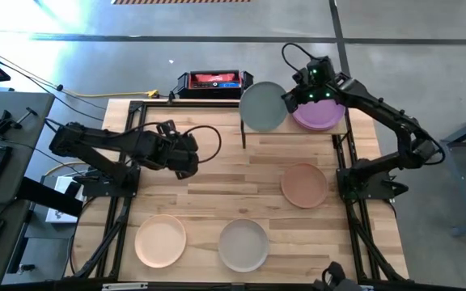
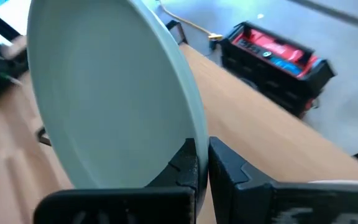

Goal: Place and stack plates onto a shelf
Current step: Put the blue plate on the shelf

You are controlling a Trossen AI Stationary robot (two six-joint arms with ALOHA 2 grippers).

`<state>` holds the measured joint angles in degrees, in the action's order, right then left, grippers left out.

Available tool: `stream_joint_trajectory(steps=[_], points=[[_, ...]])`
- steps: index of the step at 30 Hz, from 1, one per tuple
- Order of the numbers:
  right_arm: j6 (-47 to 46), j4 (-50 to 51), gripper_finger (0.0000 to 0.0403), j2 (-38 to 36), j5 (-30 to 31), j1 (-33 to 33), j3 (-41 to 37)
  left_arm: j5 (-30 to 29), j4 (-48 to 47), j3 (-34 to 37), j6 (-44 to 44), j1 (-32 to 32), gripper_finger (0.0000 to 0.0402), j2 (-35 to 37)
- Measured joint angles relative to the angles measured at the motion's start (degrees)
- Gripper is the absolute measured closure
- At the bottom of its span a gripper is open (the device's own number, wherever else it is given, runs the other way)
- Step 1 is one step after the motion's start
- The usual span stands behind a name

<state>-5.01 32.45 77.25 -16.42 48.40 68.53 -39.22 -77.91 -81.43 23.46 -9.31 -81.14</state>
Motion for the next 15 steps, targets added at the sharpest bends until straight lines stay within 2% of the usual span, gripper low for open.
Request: stream_joint_trajectory(steps=[10,15], points=[[5.45,2.44,0.0403,0.0,5.31,0.07,0.02,0.02,1.35,0.0,-0.08,1.08,0.0271,0.0],[6.01,4.41,0.0403,1.08,6.9,0.25,0.02,-0.02,1.33,0.0,-3.42,1.08,0.0271,-0.02]])
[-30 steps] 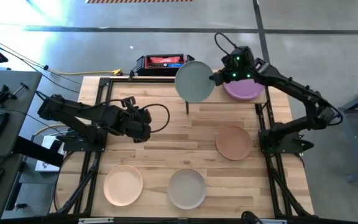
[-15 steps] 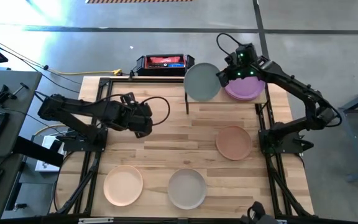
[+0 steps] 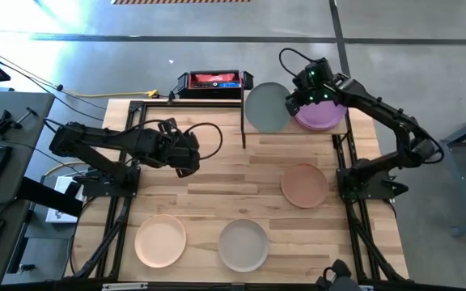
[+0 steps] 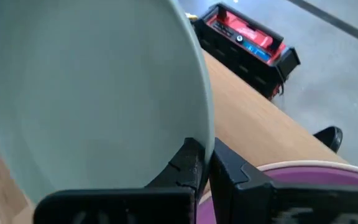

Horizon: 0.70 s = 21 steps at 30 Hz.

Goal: Place and stack plates onto a shelf
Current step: Put the blue plate on the shelf

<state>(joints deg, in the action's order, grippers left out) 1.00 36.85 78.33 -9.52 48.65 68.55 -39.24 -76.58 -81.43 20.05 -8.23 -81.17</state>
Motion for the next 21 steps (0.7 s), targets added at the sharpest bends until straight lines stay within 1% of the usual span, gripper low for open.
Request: stream_joint_trajectory(steps=[3,7,13,17,21], points=[[-0.84,-0.36,0.0403,1.26,0.2,0.06,0.0,0.0,0.0,0.0,-1.47,0.22,0.0271,0.0],[-1.17,0.95,0.0402,2.84,2.1,0.08,0.0,0.0,-0.04,0.0,-1.75,1.03,0.0271,0.0],[-1.1,1.23,0.0402,2.95,4.92,0.12,0.0,0.0,-0.07,0.0,-2.23,1.83,0.0271,0.0],[-1.21,1.05,0.0402,2.95,5.22,0.17,0.0,0.0,-0.07,0.0,-2.67,1.86,0.0271,0.0],[-3.66,1.1,0.0402,2.95,7.26,0.18,0.0,0.0,-0.07,0.0,-2.66,1.85,0.0271,0.0]])
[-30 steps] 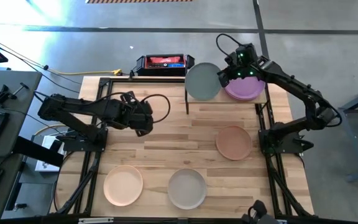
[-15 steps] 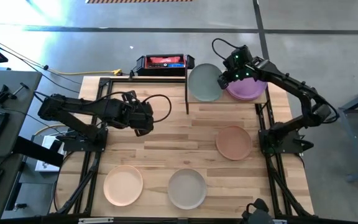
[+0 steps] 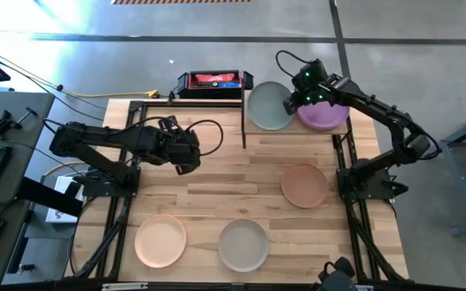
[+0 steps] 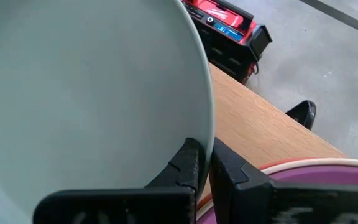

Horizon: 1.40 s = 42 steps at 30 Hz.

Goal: Place and stack plates onto a shelf
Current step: Put the blue plate on the shelf, then stack the light orange plate on top of the blue plate on the shelf

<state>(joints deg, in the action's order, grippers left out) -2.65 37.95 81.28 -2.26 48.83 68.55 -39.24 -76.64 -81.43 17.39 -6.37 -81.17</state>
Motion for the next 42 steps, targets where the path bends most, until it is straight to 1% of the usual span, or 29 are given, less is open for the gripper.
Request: stream_joint_trajectory(steps=[15,18,24,26,29,33,37,42], points=[[0.12,0.27,0.0399,0.0,-0.86,-0.1,0.0,0.02,0.01,0.0,0.34,-0.02,0.0271,-0.04],[0.14,0.04,0.0379,0.0,-0.73,-0.1,-0.02,0.04,0.0,0.0,0.35,-0.02,0.0271,-0.04],[0.32,-0.6,0.0321,0.0,-0.6,-0.08,-0.04,0.04,0.0,0.0,0.37,-0.02,0.0271,-0.04],[0.31,-1.02,0.0312,0.0,-0.76,-0.08,-0.04,0.04,0.0,0.0,0.37,-0.02,0.0271,-0.04],[0.27,-1.78,0.031,0.0,-0.78,-0.08,0.02,0.04,0.02,0.0,0.37,-0.02,0.0271,-0.04],[0.28,0.61,0.0309,0.04,-1.0,-0.08,3.72,0.04,0.02,0.0,0.48,-0.02,0.0271,-0.04],[0.21,6.58,0.0309,0.02,-2.82,-0.08,9.4,0.75,0.02,0.0,1.22,-0.02,0.0271,-0.04],[-1.71,16.85,0.0309,0.0,-9.64,-0.44,16.05,8.34,-0.03,0.0,5.64,0.64,0.0271,-0.04]])
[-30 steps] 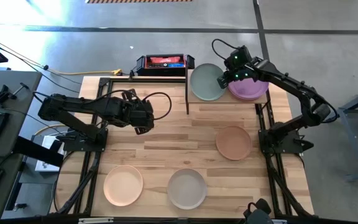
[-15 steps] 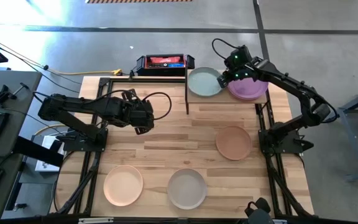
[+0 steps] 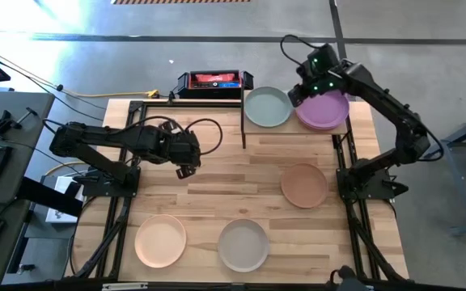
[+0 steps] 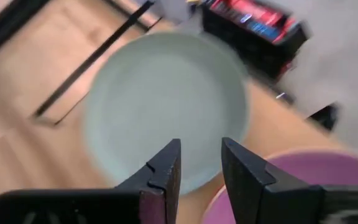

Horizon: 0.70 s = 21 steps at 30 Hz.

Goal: Place and stack plates onto a shelf
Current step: Stack the light orange plate on top of the blue plate on the shelf

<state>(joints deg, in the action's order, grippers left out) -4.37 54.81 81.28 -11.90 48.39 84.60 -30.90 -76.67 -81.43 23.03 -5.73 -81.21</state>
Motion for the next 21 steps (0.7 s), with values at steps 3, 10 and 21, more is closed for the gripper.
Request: stream_joint_trajectory(steps=[3,10,21], points=[[-1.11,7.67,0.0309,0.0,-4.15,-1.52,2.73,1.89,-0.1,0.0,3.0,0.1,0.0271,0.0],[-2.99,25.82,0.0309,-0.08,-5.42,-12.18,2.91,5.58,-0.48,0.0,9.82,0.1,0.0271,0.0],[-18.74,27.03,0.0309,-0.38,-4.79,-36.95,-7.64,6.8,-4.39,0.02,15.78,0.08,0.0271,0.0]])
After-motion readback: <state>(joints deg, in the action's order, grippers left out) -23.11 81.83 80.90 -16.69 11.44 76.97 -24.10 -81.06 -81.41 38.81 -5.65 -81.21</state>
